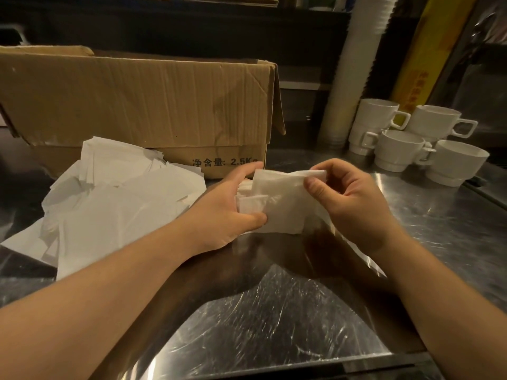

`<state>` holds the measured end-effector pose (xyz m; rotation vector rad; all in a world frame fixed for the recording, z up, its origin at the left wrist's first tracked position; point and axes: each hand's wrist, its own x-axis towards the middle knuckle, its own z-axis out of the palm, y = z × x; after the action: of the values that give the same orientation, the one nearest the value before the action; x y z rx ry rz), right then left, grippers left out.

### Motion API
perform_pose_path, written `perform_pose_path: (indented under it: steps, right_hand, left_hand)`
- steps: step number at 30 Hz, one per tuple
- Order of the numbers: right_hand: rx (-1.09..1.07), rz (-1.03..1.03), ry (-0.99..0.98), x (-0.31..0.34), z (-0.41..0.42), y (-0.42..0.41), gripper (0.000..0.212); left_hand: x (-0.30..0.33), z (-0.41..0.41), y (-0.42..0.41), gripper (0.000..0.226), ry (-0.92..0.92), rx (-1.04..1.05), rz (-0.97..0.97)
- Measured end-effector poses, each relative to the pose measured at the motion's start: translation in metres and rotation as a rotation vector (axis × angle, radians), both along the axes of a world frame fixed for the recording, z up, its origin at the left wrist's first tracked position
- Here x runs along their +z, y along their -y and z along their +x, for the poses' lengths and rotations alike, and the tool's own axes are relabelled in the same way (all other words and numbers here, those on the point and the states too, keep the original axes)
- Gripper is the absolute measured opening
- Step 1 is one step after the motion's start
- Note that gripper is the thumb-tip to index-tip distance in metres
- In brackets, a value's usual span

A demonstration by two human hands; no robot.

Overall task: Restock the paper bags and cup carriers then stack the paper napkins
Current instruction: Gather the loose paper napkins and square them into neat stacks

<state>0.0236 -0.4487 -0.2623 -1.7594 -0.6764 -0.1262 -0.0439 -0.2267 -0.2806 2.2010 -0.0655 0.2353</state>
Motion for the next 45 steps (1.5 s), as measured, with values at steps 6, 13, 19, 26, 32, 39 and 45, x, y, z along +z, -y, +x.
perform_pose_path:
  steps: [6,13,19,26,32,39,45]
  right_hand:
    - [0.234,0.548,-0.412,0.016,0.001,0.01,0.016]
    - [0.155,0.133,-0.236,0.008,-0.006,0.003,0.022]
    - [0.06,0.032,-0.146,-0.003,-0.002,-0.002,0.011]
    - [0.082,0.003,-0.124,-0.004,-0.002,-0.002,0.005]
    - [0.097,-0.074,-0.156,-0.006,-0.001,-0.004,0.008]
    - [0.126,-0.261,-0.005,-0.008,0.001,-0.003,0.073]
    - [0.171,-0.317,0.189,-0.009,0.0,-0.003,0.063]
  left_hand:
    - [0.0,0.005,-0.003,0.085,0.0,-0.001,-0.083]
    - [0.008,0.0,0.003,0.061,-0.076,-0.006,-0.336]
    - [0.005,-0.004,0.001,0.103,-0.059,-0.078,-0.287]
    - [0.004,0.001,0.001,0.099,-0.072,-0.036,-0.068]
    - [0.004,0.001,0.0,0.097,-0.026,-0.023,0.03]
    - [0.002,-0.002,0.0,0.098,-0.003,-0.087,-0.062]
    - [0.003,-0.001,0.001,0.099,-0.017,-0.105,-0.08]
